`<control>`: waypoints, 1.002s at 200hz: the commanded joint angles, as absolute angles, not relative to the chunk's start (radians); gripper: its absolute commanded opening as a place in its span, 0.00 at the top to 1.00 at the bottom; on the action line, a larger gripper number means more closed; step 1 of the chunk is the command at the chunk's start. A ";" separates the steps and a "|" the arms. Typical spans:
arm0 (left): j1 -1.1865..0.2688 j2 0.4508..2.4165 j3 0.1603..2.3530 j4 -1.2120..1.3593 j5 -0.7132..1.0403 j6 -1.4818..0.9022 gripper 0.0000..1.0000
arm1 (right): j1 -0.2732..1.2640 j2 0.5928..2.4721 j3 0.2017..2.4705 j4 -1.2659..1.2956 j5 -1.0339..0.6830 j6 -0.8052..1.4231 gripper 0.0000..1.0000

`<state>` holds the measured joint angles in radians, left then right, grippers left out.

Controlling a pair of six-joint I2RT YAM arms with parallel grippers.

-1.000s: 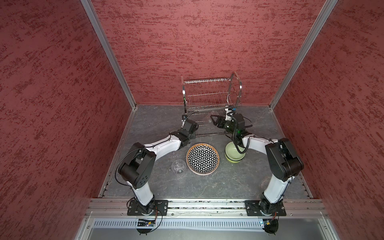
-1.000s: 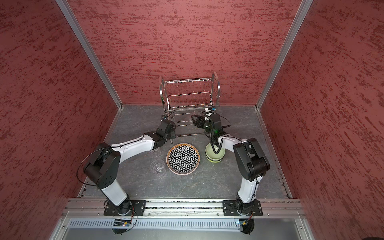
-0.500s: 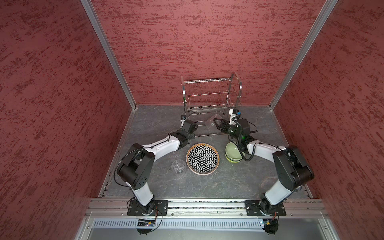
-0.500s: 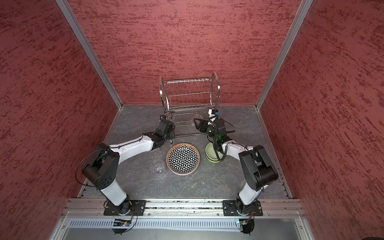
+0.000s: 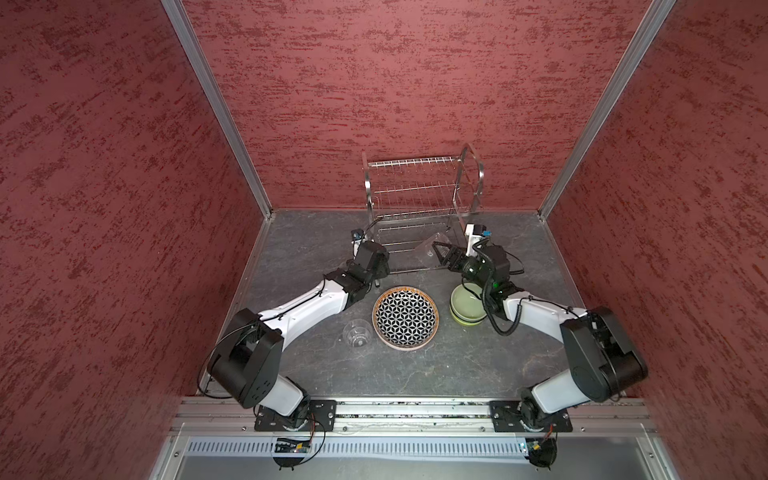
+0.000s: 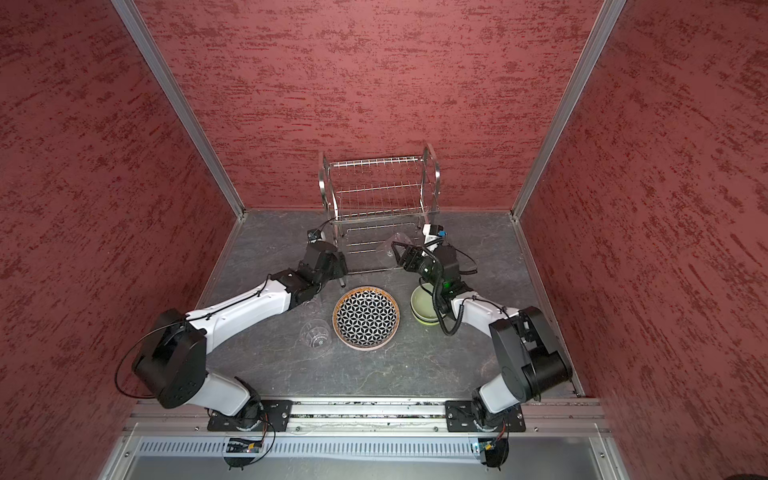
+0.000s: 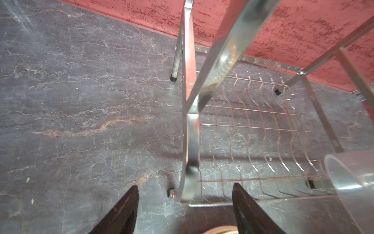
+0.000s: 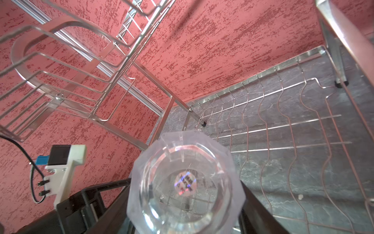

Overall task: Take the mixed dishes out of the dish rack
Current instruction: 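Grasp the clear cup with the left gripper while the right gripper holds it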

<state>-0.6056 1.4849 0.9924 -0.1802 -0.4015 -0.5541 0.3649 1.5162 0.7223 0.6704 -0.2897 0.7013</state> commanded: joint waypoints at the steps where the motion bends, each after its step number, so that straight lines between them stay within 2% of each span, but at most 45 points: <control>1: -0.629 1.421 0.957 -0.203 -0.419 -0.588 0.32 | 0.367 1.462 0.705 0.742 -0.276 0.731 0.76; 21: -0.662 1.365 0.925 -0.198 -0.416 -0.616 0.32 | 0.366 1.422 0.686 0.740 -0.272 0.731 0.76; 55: -0.702 1.290 0.839 -0.057 -0.300 -0.669 0.13 | 0.364 1.372 0.663 0.726 -0.272 0.734 0.76; 96: -0.730 1.269 0.786 0.143 -0.157 -0.693 0.07 | 0.365 1.324 0.635 0.731 -0.295 0.769 0.76; 116: -0.732 1.286 0.784 0.241 -0.066 -0.736 0.00 | 0.365 1.305 0.619 0.744 -0.303 0.787 0.76; 200: -0.732 1.439 0.883 0.453 0.176 -0.830 0.02 | 0.365 1.257 0.604 0.741 -0.336 0.843 0.76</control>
<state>-0.7296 1.3907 0.8379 0.3618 0.0818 -0.7834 0.3649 1.2903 0.6174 0.6846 -0.3176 0.8051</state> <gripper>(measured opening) 0.985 0.698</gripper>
